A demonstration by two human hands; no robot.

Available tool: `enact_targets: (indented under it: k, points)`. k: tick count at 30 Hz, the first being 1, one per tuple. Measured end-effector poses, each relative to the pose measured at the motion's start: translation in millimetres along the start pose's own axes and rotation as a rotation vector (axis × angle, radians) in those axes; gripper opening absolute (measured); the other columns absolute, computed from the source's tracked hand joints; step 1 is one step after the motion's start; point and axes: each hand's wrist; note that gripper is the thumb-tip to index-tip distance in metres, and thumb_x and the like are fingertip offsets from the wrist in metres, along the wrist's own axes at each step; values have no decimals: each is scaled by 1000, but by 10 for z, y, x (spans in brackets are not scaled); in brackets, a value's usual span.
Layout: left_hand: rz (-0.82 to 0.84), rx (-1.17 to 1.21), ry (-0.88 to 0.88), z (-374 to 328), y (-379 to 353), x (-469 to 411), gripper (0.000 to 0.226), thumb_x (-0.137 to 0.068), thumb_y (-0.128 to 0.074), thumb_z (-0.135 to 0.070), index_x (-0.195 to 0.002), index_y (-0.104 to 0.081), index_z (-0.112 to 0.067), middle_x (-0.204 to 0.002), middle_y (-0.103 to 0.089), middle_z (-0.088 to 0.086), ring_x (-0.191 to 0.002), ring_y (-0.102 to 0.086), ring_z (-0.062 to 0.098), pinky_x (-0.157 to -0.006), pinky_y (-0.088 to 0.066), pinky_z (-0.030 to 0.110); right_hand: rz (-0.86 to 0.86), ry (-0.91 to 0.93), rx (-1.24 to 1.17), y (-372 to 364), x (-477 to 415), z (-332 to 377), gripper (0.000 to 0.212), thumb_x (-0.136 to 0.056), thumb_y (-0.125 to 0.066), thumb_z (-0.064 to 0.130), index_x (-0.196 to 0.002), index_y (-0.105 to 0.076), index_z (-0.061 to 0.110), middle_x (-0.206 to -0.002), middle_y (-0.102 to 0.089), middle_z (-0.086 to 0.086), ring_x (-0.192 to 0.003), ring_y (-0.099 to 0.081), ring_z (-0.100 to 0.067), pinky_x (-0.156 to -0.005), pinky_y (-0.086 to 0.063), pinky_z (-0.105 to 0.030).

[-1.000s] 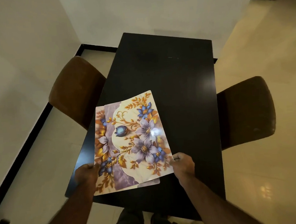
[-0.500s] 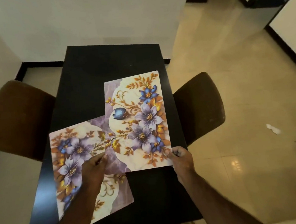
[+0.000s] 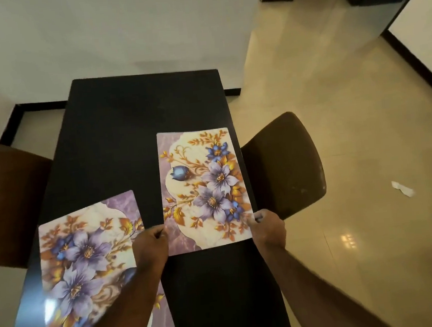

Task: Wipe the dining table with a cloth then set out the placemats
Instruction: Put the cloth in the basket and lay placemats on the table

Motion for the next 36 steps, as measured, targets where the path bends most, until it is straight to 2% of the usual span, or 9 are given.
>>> enact_targets:
  k: [3, 8, 11, 14, 20, 29, 36]
  points:
    - [-41, -14, -17, 26, -88, -14, 21, -110, -66, -15, -116, -85, -8, -110, -82, 12, -95, -71, 25, -91, -64, 45, -44, 10, 55, -38, -21, -73, 15, -100, -80, 42, -107, -75, 29, -97, -77, 8, -86, -73, -15, -65, -61, -35]
    - [-56, -38, -62, 5, -157, -72, 20, -110, -66, -13, -106, -85, -9, -91, -73, 0, -86, -70, 23, -75, -55, 34, -55, 36, 37, -41, -78, -117, 20, -100, -82, 42, -112, -78, 26, -102, -79, 7, -88, -74, -13, -67, -65, -35]
    - [-52, -36, -67, -39, -202, -117, 20, -110, -66, -17, -113, -84, -9, -103, -80, 6, -90, -70, 21, -80, -63, 40, -66, 45, 4, -26, -123, -146, 20, -100, -83, 38, -112, -79, 23, -102, -79, 5, -89, -74, -13, -63, -60, -30]
    - [-66, -42, -63, -96, -230, -132, 22, -110, -67, -17, -120, -83, -6, -112, -81, 13, -93, -66, 20, -88, -65, 45, -71, 46, -30, -17, -163, -164, 20, -99, -84, 38, -111, -80, 23, -102, -79, 5, -90, -75, -14, -67, -64, -35]
    - [-73, -75, -65, -109, -278, -108, 24, -111, -65, -19, -123, -82, -6, -112, -81, 13, -92, -66, 19, -83, -62, 41, -50, 27, -62, 20, -183, -142, 26, -99, -84, 41, -116, -81, 22, -107, -79, 4, -92, -74, -13, -60, -51, -21]
    - [-110, -68, -40, -54, -328, -154, 25, -111, -66, -22, -120, -83, -6, -111, -81, 13, -95, -71, 24, -86, -67, 46, -50, 44, -71, 7, -196, -149, 31, -97, -86, 44, -117, -82, 21, -113, -77, 3, -95, -74, -14, -69, -63, -29]
    - [-127, -44, -58, -121, -315, -107, 26, -111, -66, -23, -126, -82, -8, -118, -81, 12, -96, -68, 21, -85, -67, 46, -31, 19, -100, 47, -178, -109, 30, -97, -86, 45, -114, -81, 21, -111, -77, 4, -94, -73, -12, -65, -58, -24]
Point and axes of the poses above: each hand's wrist, its own x-axis away from the middle knuckle, its own y-axis out of the back of the hand, z = x × y
